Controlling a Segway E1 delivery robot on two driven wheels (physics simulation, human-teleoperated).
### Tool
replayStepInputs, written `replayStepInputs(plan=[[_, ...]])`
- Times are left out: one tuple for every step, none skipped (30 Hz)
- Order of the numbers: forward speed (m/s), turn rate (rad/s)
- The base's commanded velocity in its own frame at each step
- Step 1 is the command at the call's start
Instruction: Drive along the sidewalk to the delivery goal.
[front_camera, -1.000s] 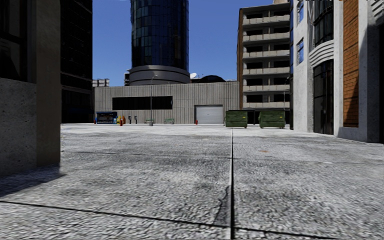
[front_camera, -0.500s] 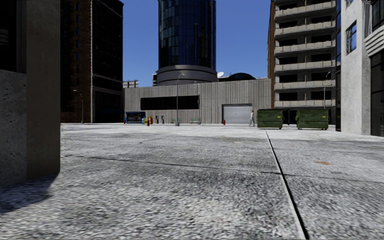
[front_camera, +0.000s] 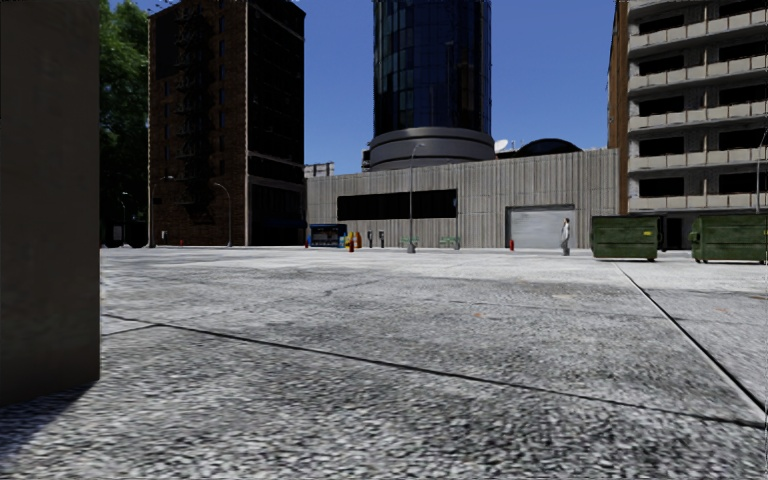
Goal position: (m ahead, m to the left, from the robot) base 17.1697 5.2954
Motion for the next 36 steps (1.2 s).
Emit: replayStepInputs(plan=[[2.0,0.39],[2.0,0.39],[2.0,0.39],[2.0,0.39],[2.0,0.39],[2.0,0.39],[2.0,0.39],[2.0,0.39],[2.0,0.39],[2.0,0.39],[2.0,0.39],[2.0,0.39],[2.0,0.39],[2.0,0.39],[2.0,0.39],[2.0,0.39],[2.0,0.39],[2.0,0.39],[2.0,0.39],[2.0,0.39],[2.0,0.39],[2.0,0.39],[2.0,0.39],[2.0,0.38],[2.0,0.38],[2.0,0.28],[2.0,0.0],[2.0,0.0],[2.0,0.0],[2.0,0.0],[2.0,0.0],[2.0,0.0],[2.0,0.0],[2.0,0.0],[2.0,0.0],[2.0,0.0]])
